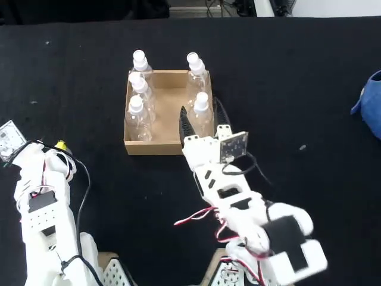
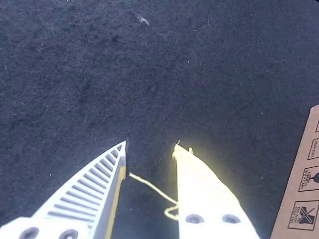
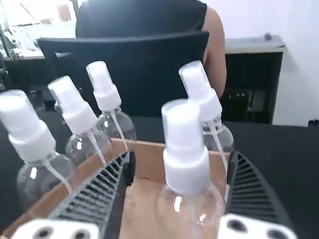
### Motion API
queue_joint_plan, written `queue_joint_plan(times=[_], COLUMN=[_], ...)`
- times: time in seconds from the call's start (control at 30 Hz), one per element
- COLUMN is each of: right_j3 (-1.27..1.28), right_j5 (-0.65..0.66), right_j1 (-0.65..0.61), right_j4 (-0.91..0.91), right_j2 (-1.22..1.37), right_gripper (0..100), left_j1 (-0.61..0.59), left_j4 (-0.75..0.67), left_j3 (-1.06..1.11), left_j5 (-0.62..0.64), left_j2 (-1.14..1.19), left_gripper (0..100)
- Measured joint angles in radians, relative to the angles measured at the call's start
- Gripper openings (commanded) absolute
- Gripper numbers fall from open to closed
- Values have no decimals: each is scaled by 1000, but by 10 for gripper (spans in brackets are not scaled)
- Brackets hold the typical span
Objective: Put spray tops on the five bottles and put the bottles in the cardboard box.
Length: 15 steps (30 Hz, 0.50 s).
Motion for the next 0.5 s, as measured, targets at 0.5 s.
queue_joint_plan(times=[0.5], right_j3=[-74], right_j5=[0], right_j1=[28], right_j4=[621], right_j2=[-560], right_gripper=[259], left_j1=[0], left_j4=[0], left_j3=[0], left_j5=[0], left_j2=[0], left_gripper=[30])
